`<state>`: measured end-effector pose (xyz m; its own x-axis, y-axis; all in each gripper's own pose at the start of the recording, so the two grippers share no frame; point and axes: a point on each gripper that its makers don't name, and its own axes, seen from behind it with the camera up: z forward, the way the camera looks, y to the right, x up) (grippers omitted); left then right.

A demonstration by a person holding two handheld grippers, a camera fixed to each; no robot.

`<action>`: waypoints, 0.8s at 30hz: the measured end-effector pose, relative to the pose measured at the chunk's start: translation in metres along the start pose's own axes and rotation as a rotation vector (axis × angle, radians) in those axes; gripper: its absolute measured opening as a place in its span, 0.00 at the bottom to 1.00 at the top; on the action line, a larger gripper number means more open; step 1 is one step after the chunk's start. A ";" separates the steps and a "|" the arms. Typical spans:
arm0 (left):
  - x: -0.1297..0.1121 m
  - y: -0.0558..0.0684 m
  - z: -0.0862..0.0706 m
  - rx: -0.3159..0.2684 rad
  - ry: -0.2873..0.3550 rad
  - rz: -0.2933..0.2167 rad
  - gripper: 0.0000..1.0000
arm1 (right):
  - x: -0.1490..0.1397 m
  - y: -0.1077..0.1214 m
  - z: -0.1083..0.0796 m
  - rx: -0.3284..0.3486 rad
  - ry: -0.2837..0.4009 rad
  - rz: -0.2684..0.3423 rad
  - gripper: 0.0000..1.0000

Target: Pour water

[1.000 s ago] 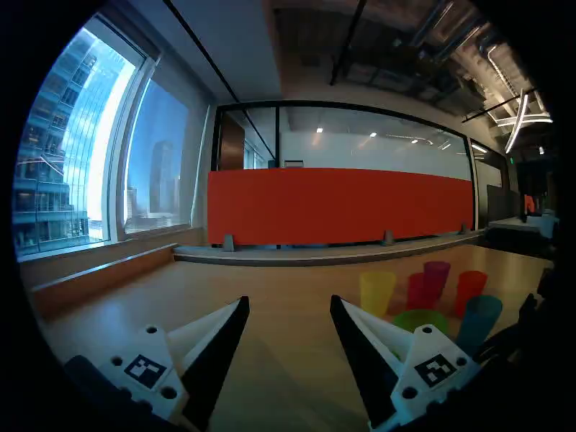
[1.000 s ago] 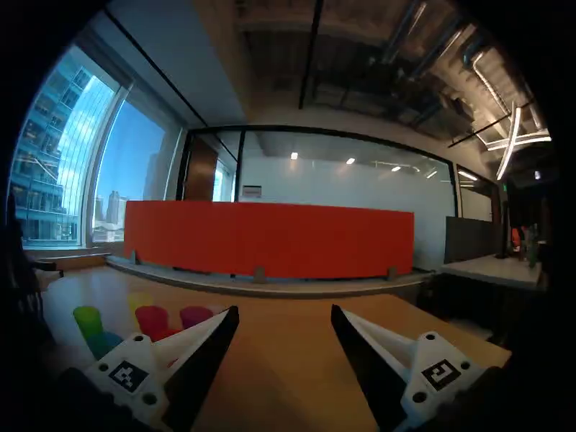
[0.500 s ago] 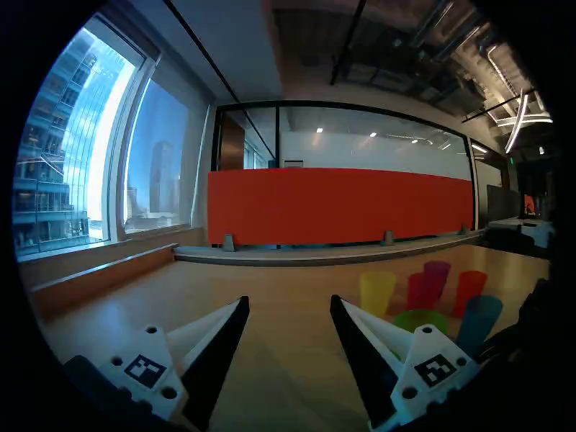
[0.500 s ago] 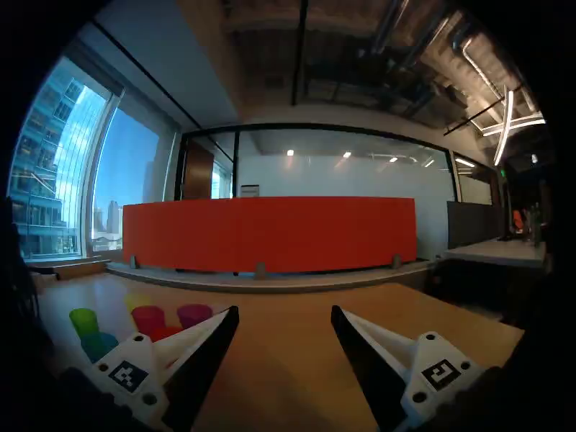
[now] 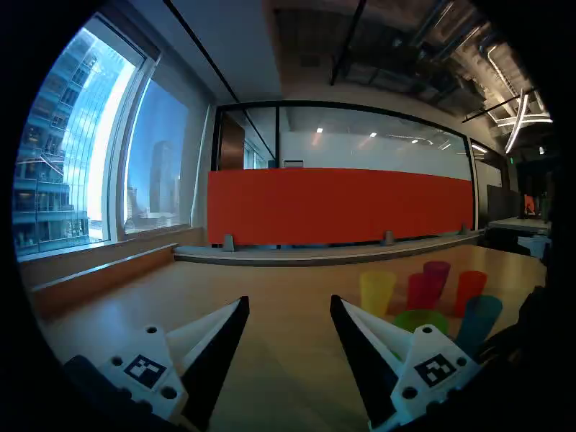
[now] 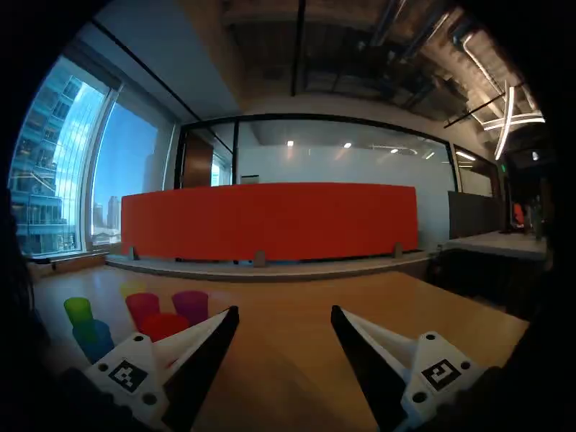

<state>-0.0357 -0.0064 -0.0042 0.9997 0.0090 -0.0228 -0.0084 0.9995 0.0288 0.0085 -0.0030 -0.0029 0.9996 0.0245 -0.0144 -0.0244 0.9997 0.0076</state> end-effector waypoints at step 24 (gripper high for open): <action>0.000 0.000 0.000 0.000 0.000 0.000 0.83 | -0.006 0.000 0.000 0.001 -0.014 -0.023 0.99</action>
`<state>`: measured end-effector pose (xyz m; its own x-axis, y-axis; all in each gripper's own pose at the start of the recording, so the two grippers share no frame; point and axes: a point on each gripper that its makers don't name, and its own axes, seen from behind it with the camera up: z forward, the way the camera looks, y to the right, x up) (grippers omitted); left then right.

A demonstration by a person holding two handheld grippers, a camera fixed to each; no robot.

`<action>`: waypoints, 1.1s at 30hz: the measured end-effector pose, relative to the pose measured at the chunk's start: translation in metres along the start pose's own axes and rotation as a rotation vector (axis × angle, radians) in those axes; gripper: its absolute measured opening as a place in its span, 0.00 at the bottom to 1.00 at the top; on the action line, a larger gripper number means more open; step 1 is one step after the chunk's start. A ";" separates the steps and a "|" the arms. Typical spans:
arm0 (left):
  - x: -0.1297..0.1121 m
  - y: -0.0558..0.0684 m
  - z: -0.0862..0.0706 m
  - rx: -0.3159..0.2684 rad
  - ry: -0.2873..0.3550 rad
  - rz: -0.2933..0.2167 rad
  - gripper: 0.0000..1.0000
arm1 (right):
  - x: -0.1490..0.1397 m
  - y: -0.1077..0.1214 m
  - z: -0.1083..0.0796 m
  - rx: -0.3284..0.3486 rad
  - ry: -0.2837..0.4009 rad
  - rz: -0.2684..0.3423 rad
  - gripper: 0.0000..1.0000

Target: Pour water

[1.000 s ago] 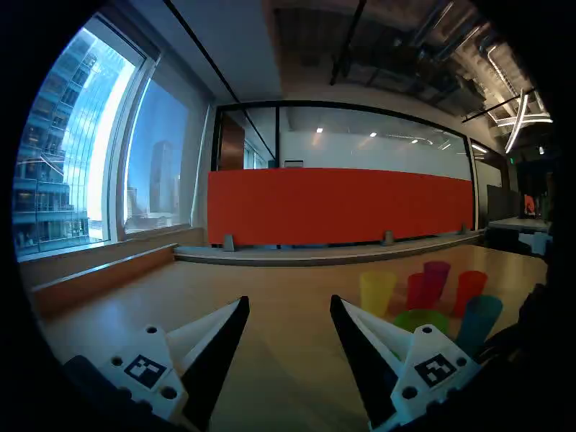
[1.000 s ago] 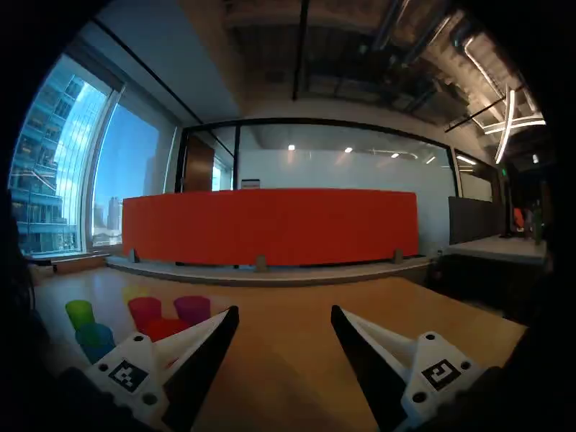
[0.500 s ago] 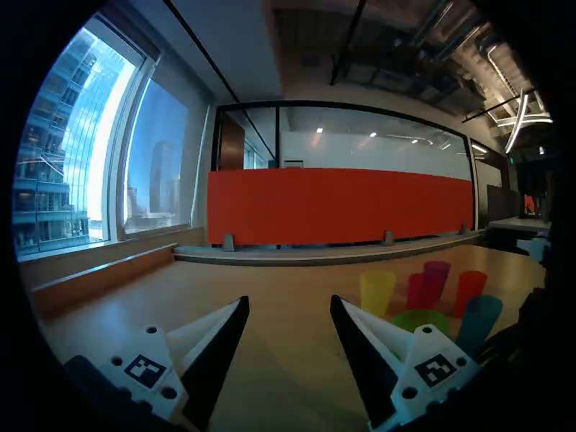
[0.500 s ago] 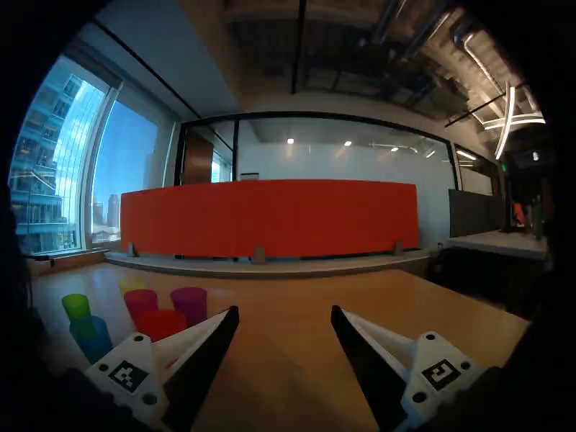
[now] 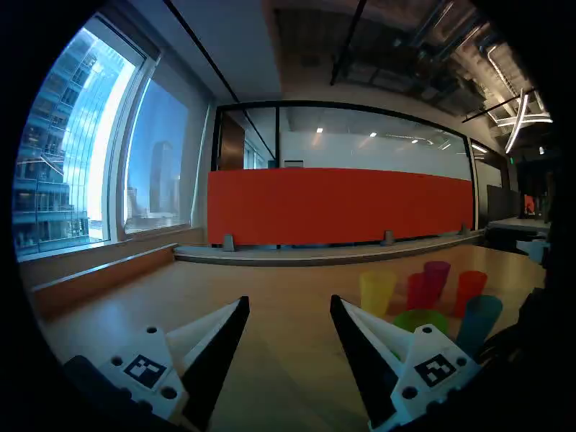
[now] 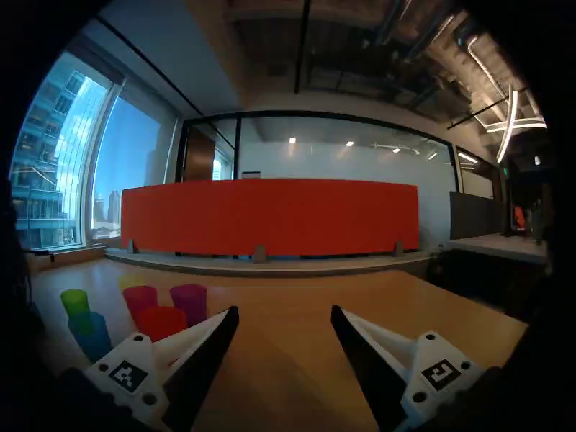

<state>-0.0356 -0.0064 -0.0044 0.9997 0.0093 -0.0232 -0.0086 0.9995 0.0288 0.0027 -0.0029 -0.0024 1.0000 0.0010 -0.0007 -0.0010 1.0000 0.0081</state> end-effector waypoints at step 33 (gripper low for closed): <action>0.000 0.000 0.000 0.000 0.000 0.000 0.83 | -0.003 0.001 0.000 -0.003 -0.002 0.001 0.99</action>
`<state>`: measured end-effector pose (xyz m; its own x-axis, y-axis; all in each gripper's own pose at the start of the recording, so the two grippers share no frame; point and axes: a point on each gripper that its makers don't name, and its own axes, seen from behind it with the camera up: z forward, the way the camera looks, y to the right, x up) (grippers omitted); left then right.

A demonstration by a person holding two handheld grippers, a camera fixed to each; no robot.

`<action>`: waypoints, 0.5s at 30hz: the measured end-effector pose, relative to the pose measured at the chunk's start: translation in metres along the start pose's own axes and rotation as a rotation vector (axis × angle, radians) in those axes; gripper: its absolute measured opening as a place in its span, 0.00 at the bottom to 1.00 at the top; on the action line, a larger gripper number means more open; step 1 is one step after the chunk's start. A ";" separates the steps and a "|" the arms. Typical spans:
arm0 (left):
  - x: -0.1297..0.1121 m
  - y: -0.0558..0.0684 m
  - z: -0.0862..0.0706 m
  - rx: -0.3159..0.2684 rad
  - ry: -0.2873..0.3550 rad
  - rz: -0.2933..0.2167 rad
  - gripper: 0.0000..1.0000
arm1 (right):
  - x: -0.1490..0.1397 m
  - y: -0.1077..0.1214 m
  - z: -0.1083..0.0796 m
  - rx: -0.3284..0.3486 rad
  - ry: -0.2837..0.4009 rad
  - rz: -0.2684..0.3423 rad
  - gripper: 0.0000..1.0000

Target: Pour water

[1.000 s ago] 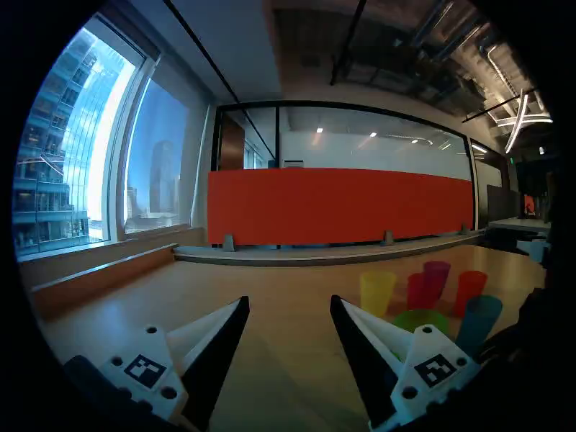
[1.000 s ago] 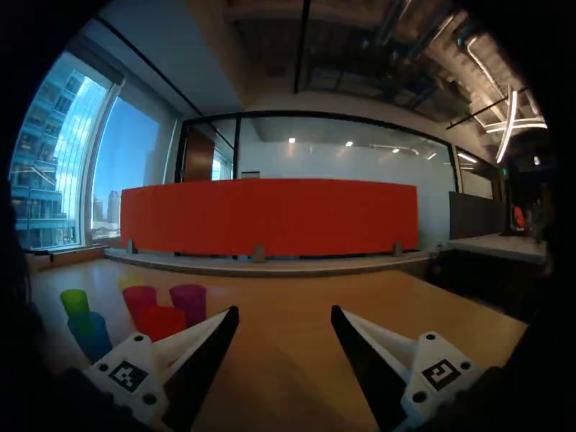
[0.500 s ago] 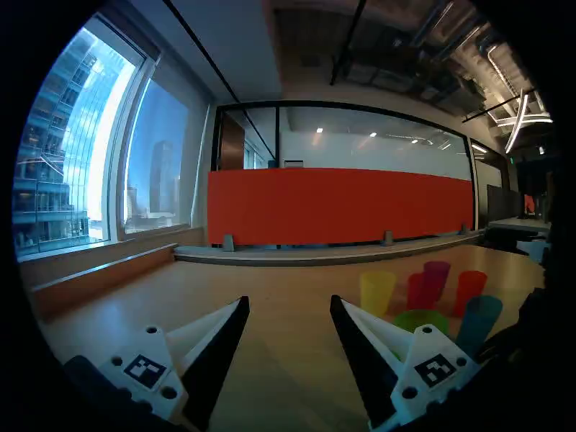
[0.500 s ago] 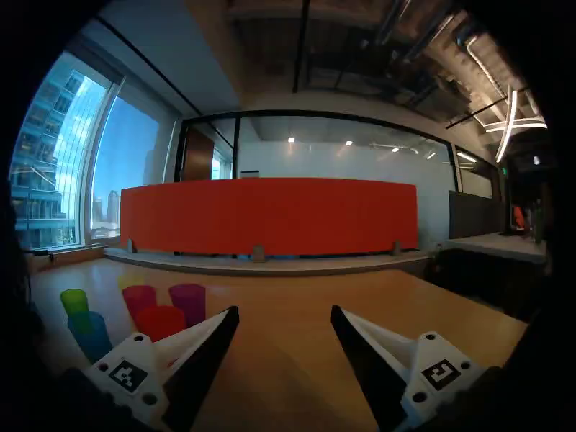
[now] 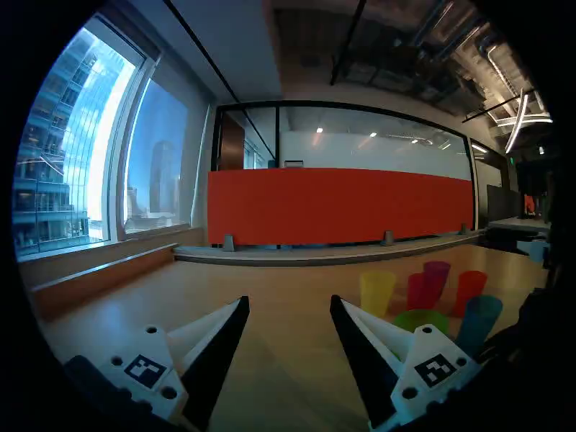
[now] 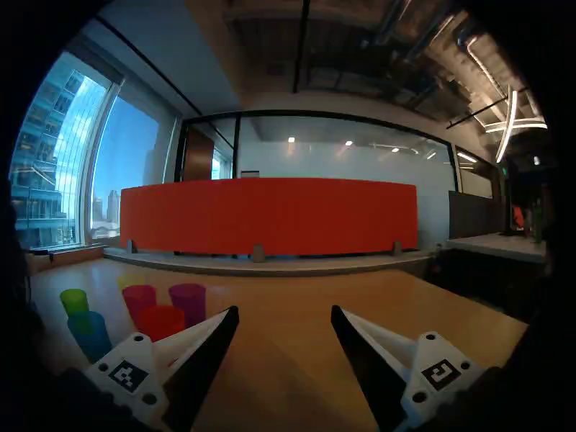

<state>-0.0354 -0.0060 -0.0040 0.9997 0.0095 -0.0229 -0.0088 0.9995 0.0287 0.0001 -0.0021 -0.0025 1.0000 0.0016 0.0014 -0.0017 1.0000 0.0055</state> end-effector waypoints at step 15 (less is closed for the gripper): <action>0.000 0.000 0.000 0.000 0.000 0.000 0.83 | 0.001 0.000 -0.001 0.000 0.000 -0.001 0.99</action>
